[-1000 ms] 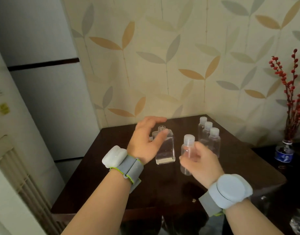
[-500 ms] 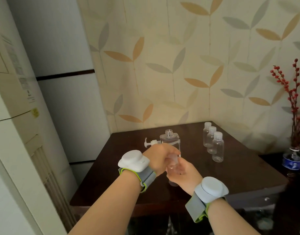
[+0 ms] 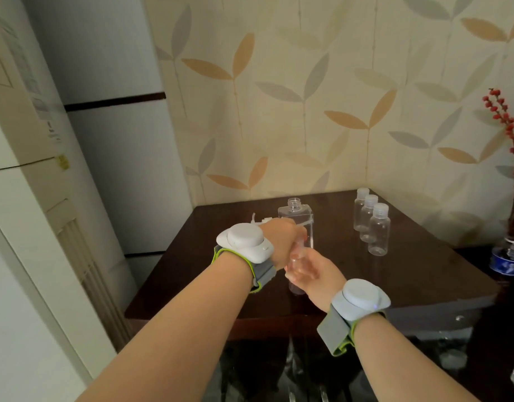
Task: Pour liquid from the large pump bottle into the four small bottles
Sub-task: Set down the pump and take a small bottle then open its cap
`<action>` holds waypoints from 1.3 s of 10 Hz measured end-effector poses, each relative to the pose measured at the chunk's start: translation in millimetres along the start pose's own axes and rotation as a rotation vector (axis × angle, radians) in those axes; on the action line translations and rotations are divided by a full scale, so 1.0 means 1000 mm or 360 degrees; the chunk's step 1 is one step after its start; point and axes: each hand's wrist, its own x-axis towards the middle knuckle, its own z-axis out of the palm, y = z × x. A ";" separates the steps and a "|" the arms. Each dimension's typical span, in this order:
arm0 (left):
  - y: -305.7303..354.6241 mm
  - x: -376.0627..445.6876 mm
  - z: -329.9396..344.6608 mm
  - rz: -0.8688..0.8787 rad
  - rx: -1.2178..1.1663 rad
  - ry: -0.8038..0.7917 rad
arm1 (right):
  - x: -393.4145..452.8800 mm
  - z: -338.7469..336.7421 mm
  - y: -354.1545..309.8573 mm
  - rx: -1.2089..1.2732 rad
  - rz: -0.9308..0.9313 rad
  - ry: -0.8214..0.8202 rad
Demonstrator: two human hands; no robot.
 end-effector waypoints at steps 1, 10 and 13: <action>0.002 0.000 0.000 -0.0034 0.0031 -0.0003 | 0.004 -0.001 0.002 0.0086 0.0033 -0.0019; 0.000 0.003 -0.002 -0.0145 -0.0193 0.0098 | -0.016 -0.007 -0.001 -0.1249 -0.0479 -0.0027; 0.013 0.003 -0.005 -0.0471 -0.0212 0.0085 | -0.014 -0.010 0.001 -0.1349 -0.0489 0.0006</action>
